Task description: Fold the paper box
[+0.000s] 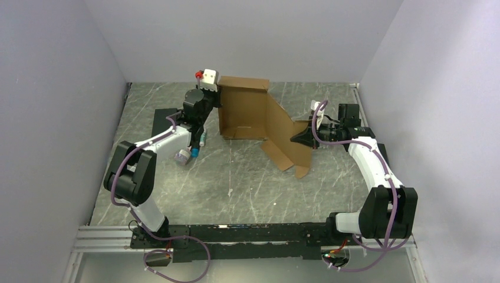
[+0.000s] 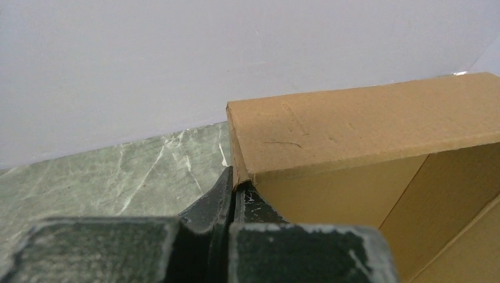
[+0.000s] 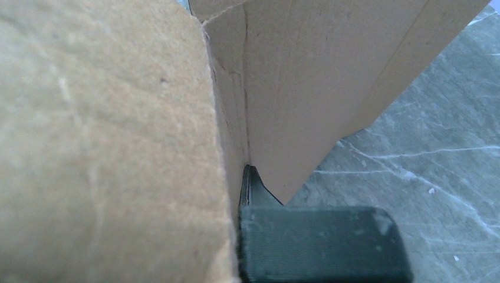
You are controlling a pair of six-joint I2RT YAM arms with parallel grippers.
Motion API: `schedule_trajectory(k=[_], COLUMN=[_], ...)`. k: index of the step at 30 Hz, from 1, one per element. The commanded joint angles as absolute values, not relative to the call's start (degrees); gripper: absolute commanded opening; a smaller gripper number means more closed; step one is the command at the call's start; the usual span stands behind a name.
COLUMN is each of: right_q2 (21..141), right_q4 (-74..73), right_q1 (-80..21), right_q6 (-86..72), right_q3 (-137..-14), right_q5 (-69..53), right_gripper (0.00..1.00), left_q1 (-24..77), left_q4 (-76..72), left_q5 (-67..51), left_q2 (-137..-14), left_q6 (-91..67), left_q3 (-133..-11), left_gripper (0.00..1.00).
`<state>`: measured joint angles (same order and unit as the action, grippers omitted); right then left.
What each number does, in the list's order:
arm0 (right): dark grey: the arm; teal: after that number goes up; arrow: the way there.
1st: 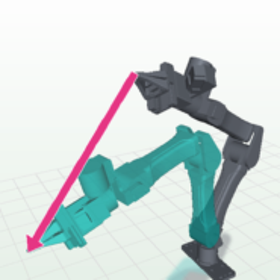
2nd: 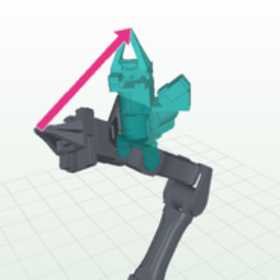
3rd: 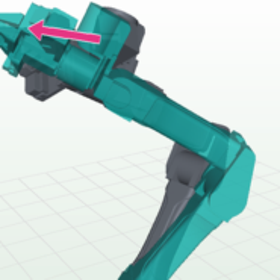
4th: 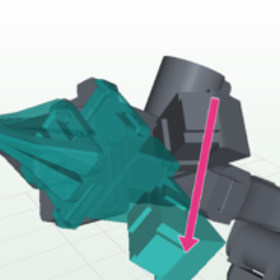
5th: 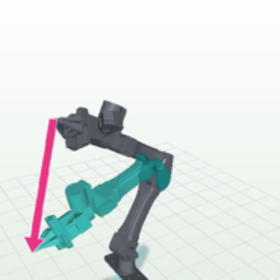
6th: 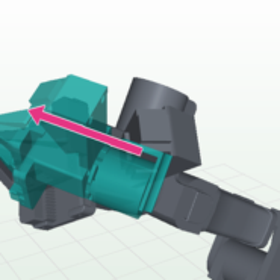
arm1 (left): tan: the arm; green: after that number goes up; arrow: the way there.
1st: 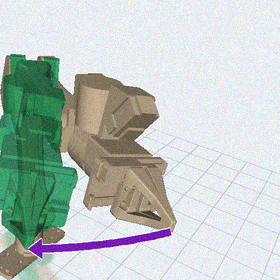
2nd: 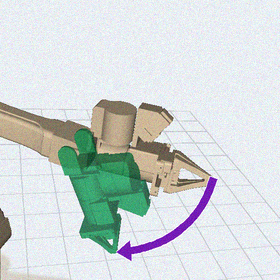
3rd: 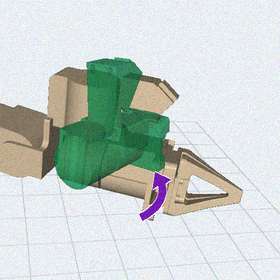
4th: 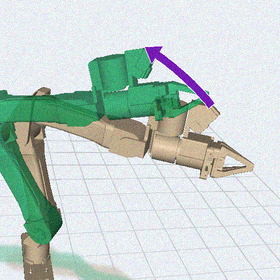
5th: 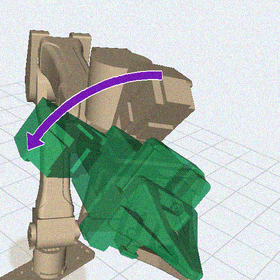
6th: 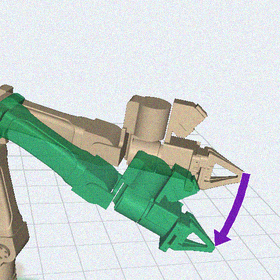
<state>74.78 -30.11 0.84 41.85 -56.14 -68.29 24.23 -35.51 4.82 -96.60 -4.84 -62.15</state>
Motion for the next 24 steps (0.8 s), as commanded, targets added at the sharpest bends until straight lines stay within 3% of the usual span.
schedule_trajectory(k=[1,10,19,24], right_q2=[76.37,76.08,68.42,65.13], right_q4=[-34.49,-35.58,-39.13,-39.90], right_q1=[-1.30,-1.49,-1.41,-1.32], right_q6=[41.72,41.79,42.40,41.50], right_q3=[-55.73,-56.82,-60.66,-64.77], right_q5=[-66.24,-65.74,-59.40,-55.46], right_gripper=[0.00,0.02,0.56,0.72], left_q1=[24.52,24.69,25.95,26.95], left_q4=[-38.21,-37.36,-31.37,-29.57], left_q5=[1.10,-0.15,1.93,2.40], left_q2=[-96.95,-95.01,-91.52,-90.85], left_q6=[-3.47,-6.08,-7.29,-6.71], left_q3=[-64.44,-62.84,-62.14,-62.19], left_gripper=[0.00,0.00,0.00,0.00])
